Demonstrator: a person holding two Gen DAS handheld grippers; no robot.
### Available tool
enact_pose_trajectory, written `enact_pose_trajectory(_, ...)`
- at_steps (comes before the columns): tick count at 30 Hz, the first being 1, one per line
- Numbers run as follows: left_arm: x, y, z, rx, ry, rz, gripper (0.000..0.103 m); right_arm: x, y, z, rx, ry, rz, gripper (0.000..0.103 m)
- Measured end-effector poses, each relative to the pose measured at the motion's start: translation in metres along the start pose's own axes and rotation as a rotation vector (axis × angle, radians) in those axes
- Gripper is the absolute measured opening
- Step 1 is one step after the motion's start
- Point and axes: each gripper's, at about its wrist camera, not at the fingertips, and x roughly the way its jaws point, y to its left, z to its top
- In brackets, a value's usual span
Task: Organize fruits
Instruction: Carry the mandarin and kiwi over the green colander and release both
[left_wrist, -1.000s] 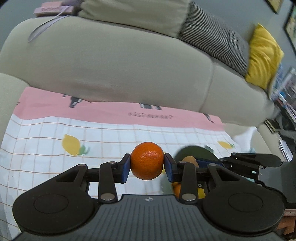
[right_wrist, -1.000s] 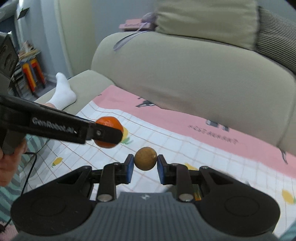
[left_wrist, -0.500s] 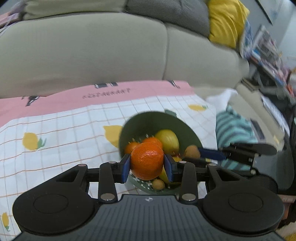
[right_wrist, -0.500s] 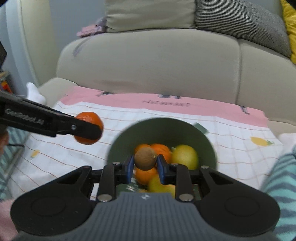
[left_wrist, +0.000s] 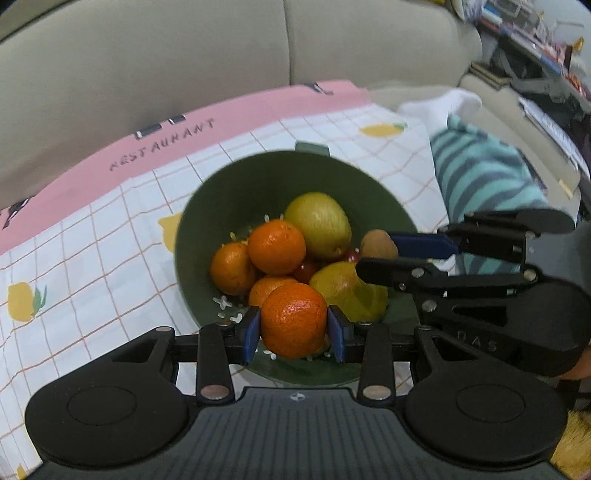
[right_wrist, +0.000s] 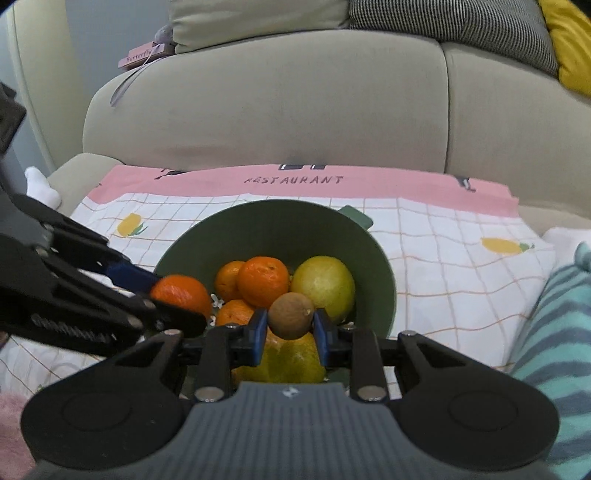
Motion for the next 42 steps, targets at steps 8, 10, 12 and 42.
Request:
enact_pose_trajectory(8,0.023,-0.004,0.008,0.085,0.106,0.044,0.043,0.011,-0.005,0.000,0.033,0.018,0.009,0.024)
enact_pose_trajectory(10,0.027,-0.005,0.009,0.104,0.125,0.051,0.043,0.013,-0.006,-0.001,0.034,0.024,0.014,0.024)
enact_pose_trajectory(12,0.031,-0.005,0.009,0.104,0.143,0.043,0.043,0.015,-0.006,-0.001,0.039,0.030,0.017,0.024)
enact_pose_trajectory(42,0.006,0.022,0.012,-0.041,0.027,0.002,0.053,0.030,-0.002,-0.001,-0.014,0.058,-0.145,0.024)
